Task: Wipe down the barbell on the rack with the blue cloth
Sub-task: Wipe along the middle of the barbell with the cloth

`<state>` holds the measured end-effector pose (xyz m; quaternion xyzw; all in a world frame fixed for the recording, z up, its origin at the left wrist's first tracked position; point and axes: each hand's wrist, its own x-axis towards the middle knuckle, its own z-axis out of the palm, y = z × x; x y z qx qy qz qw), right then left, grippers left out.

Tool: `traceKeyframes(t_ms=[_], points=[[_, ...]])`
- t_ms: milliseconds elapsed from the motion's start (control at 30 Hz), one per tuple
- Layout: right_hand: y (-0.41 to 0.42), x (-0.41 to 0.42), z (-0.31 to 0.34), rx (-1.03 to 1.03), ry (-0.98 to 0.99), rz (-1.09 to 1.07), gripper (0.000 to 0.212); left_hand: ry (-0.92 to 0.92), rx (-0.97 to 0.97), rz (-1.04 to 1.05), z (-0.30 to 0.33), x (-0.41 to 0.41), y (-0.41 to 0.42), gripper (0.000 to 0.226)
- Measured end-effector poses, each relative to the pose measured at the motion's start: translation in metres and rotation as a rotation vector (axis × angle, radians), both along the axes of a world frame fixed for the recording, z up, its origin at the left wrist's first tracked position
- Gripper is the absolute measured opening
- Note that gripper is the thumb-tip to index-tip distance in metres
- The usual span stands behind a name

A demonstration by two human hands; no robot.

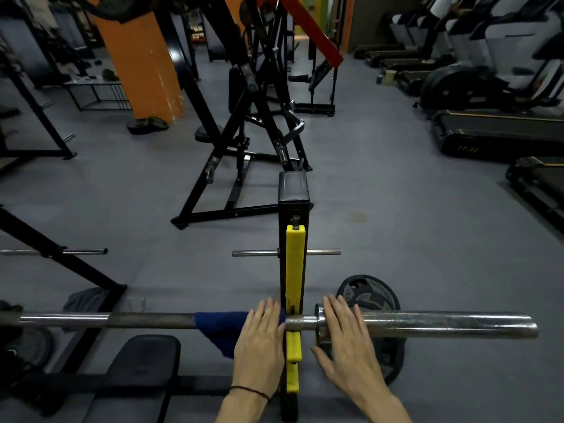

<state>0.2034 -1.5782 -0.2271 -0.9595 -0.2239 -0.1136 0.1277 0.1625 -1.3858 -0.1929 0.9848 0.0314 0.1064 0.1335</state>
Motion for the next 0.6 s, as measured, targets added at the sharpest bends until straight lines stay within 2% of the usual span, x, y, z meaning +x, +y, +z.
traceKeyframes(t_ms=[100, 200, 267, 367, 467, 600], points=[[0.003, -0.002, 0.000, 0.009, -0.011, -0.009, 0.109, -0.066, -0.016, -0.005, 0.006, -0.001, 0.001, 0.065], [0.004, -0.004, 0.001, 0.028, -0.016, -0.008, 0.107, 0.029, 0.006, -0.050, 0.002, 0.005, 0.001, 0.064], [0.003, -0.007, 0.000, 0.058, -0.028, -0.003, 0.101, 0.067, 0.061, -0.088, -0.007, 0.006, 0.006, 0.064], [0.010, -0.013, 0.009, 0.154, -0.076, 0.010, 0.090, -0.013, 0.094, -0.118, -0.014, 0.002, 0.024, 0.063], [0.035, -0.023, 0.031, 0.287, -0.153, 0.095, 0.074, -0.102, 0.103, -0.052, -0.010, -0.001, 0.056, 0.063], [0.089, -0.032, 0.051, 0.296, -0.187, 0.233, 0.068, -0.088, 0.129, 0.033, -0.004, -0.007, 0.112, 0.068]])
